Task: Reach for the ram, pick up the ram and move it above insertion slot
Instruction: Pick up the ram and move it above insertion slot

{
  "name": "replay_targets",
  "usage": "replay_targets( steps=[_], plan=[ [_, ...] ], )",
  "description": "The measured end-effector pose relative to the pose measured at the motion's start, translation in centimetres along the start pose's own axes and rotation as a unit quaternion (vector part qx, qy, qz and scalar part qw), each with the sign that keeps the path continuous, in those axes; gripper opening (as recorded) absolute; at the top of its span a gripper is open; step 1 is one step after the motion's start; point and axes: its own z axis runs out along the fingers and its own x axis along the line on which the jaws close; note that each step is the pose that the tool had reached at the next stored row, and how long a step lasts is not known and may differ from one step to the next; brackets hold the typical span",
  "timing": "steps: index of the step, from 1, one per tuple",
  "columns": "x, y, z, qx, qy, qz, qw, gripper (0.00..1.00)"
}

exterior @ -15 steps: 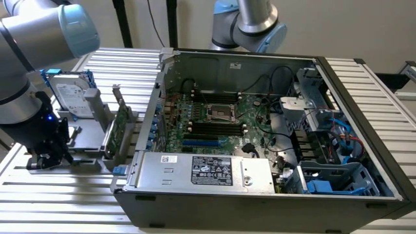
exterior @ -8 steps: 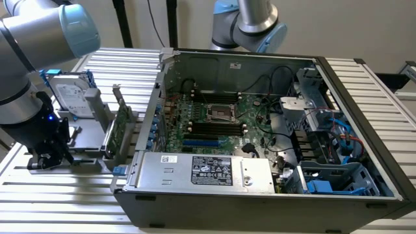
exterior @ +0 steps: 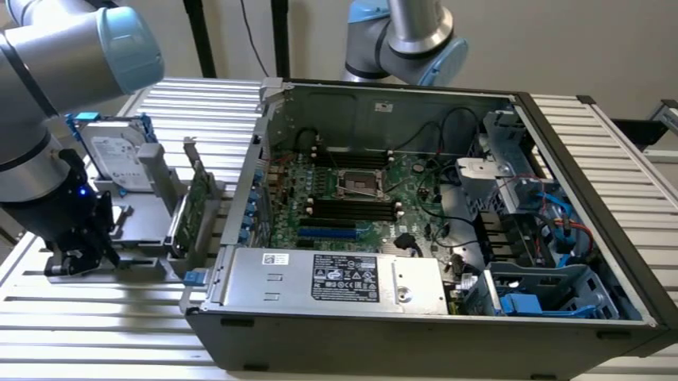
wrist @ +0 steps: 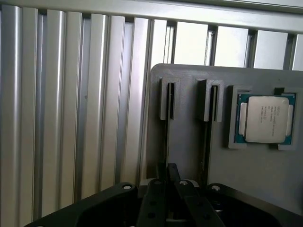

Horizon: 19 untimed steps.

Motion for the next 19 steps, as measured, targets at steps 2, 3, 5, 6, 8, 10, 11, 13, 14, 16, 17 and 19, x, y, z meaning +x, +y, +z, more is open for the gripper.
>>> replay_targets(
  steps=[2,3,5,6,8,10,11,13,14,16,17,19],
  plan=[
    [0.0,-0.01,-0.37,-0.002,0.0001,0.0,1.0,0.13],
    [0.0,-0.01,-0.59,-0.003,0.0,0.0,1.0,0.13],
    [0.0,-0.03,-1.08,-0.005,-0.0001,0.0,1.0,0.13],
    [0.0,-0.04,-1.35,-0.006,-0.0001,0.0,1.0,0.13],
    [-0.1,-0.06,-1.93,-0.0077,-0.0003,0.0,1.0,0.13],
    [-0.1,-0.07,-2.61,-0.0088,-0.0003,0.0,1.0,0.13],
    [-0.1,-0.08,-3.03,-0.0091,-0.0004,0.0,1.0,0.13],
    [-0.1,-0.11,-3.94,-0.0097,-0.0004,0.0,1.0,0.13],
    [-0.1,-0.14,-4.39,-0.0099,-0.0004,0.0,1.0,0.13],
    [-0.2,-0.23,-5.29,-0.0104,-0.0005,0.0,0.9999,0.13],
    [-0.2,-0.3,-5.74,-0.0106,-0.0004,0.0,0.9999,0.13],
    [-0.2,-0.53,-6.68,-0.0108,-0.0005,0.0,0.9999,0.13]
  ],
)
